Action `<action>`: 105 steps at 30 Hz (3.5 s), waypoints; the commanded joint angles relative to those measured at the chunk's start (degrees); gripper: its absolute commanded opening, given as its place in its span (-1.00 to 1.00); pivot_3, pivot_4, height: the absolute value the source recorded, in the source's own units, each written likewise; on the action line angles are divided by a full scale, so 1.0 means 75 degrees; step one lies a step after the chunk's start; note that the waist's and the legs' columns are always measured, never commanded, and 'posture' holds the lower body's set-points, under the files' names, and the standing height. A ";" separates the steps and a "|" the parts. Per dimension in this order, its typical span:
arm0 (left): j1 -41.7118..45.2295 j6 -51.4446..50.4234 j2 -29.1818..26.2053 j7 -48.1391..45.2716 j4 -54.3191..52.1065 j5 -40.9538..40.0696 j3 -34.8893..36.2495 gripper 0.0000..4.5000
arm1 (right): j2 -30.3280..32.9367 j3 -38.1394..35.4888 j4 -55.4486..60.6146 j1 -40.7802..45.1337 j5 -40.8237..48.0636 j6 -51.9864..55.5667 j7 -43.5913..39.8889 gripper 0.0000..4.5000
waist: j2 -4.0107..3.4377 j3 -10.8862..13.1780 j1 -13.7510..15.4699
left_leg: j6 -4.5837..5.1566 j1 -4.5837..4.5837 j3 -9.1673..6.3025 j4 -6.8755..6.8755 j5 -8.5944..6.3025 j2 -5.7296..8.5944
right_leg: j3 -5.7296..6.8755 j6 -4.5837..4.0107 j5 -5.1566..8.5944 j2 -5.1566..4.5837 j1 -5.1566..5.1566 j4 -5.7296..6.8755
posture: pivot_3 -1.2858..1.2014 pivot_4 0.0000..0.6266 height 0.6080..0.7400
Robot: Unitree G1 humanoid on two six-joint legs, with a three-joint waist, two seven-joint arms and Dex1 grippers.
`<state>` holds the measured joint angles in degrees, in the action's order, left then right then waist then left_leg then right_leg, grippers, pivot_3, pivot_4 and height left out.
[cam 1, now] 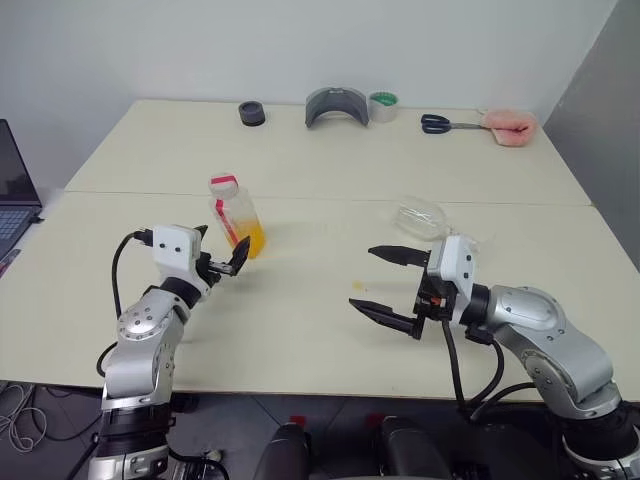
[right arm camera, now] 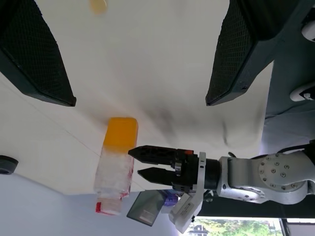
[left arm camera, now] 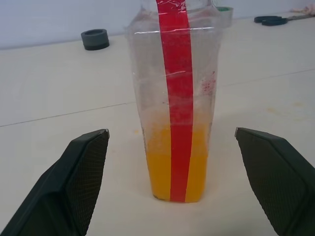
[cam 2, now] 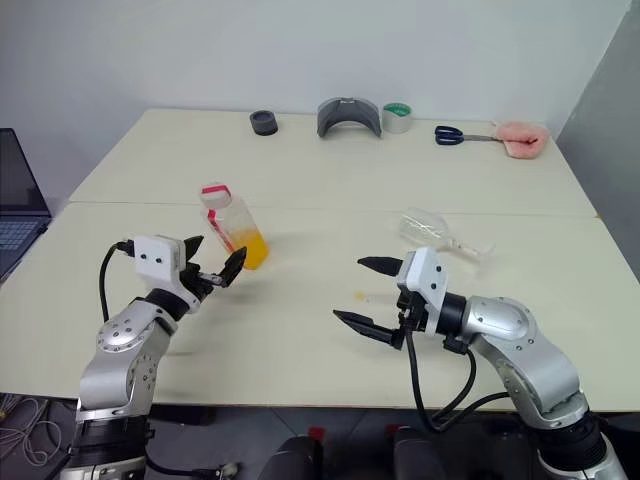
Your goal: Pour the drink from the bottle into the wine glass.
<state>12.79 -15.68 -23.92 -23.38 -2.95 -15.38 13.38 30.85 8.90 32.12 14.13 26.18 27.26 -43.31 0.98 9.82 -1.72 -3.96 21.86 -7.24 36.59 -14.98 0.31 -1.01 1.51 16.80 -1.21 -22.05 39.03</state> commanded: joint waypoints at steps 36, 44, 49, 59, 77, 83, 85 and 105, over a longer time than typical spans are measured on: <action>0.2340 0.0444 -0.0401 -0.0566 0.1993 0.0549 -0.0429 0.96 | -0.0094 0.0081 0.0101 0.0346 -0.0047 -0.0028 0.0102 1.00 | 0.0001 0.0000 -0.0012 | -0.0001 0.0005 -0.0006 0.0006 0.0001 0.0002 | 0.0004 0.0000 0.0000 -0.0001 -0.0003 0.0002 | 0.03 -0.52 1.00; 0.2456 0.0560 -0.0339 -0.0549 0.2155 0.0584 -0.0419 0.06 | -0.0076 0.0080 0.0124 0.0322 -0.0054 -0.0025 0.0133 1.00 | 0.0001 0.0000 -0.0012 | -0.0001 0.0006 -0.0007 0.0006 0.0001 0.0002 | 0.0005 0.0000 0.0000 -0.0001 -0.0003 0.0002 | 0.03 -0.52 1.00; 0.2474 0.0602 -0.0294 -0.0556 0.2155 0.0570 -0.0433 -0.18 | -0.0066 0.0084 0.0139 0.0314 -0.0061 -0.0015 0.0145 1.00 | 0.0001 0.0001 -0.0012 | -0.0001 0.0006 -0.0006 0.0007 0.0001 0.0002 | 0.0005 0.0000 0.0000 -0.0001 -0.0003 0.0002 | 0.03 -0.52 1.00; 0.2377 0.0431 -0.0018 -0.0536 0.1849 0.0286 -0.0383 -0.19 | -0.0063 0.0082 0.0160 0.0296 -0.0091 -0.0037 0.0175 1.00 | 0.0001 0.0001 -0.0005 | -0.0002 0.0008 -0.0008 0.0008 0.0001 0.0004 | 0.0005 0.0000 0.0000 -0.0002 -0.0003 0.0002 | 0.03 -0.52 1.00; 0.1824 -0.0638 0.0689 -0.1731 0.0255 -0.1360 -0.0816 -0.19 | -0.0246 -0.0629 0.0153 0.0131 -0.0275 -0.0156 0.1005 1.00 | 0.0002 0.0001 0.0000 | -0.0004 0.0013 -0.0008 0.0012 0.0002 0.0004 | 0.0005 0.0000 -0.0001 -0.0004 -0.0003 0.0002 | 0.03 -0.52 1.00; 0.2229 -0.0453 0.0655 -0.2672 0.0713 -0.1245 -0.1482 -0.19 | -0.0213 -0.0962 0.0622 -0.0486 -0.0649 -0.0157 0.1555 1.00 | 0.0002 0.0001 0.0005 | -0.0004 0.0014 -0.0011 0.0011 0.0002 0.0004 | 0.0008 0.0000 0.0000 0.0000 -0.0003 0.0003 | 0.03 -0.52 1.00; 0.2403 -0.0183 0.0659 -0.2977 0.0958 -0.1057 -0.1733 -0.19 | -0.0214 -0.1077 0.0873 -0.0715 -0.0624 -0.0061 0.1672 1.00 | 0.0002 0.0001 0.0006 | -0.0004 0.0017 -0.0007 0.0011 0.0002 0.0007 | 0.0006 0.0000 0.0000 0.0000 -0.0003 0.0001 | 0.03 -0.52 1.00; 0.3844 0.1959 0.0832 -0.6059 0.3493 -0.0314 -0.2825 -0.19 | -0.1102 -0.0408 0.0937 0.1093 0.0127 0.2011 0.3134 1.00 | 0.0000 0.0002 -0.0024 | -0.0001 0.0016 -0.0002 0.0012 0.0001 0.0007 | 0.0003 0.0001 0.0000 0.0004 -0.0006 0.0002 | 0.03 -0.52 1.00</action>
<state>39.82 -4.50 -17.58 -67.84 23.35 -18.45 -8.09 23.10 5.09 38.86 20.78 28.03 42.35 -20.65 0.98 9.83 -1.90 -3.97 21.98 -7.25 36.68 -14.98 0.36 -1.00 1.51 16.80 -1.18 -22.11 39.05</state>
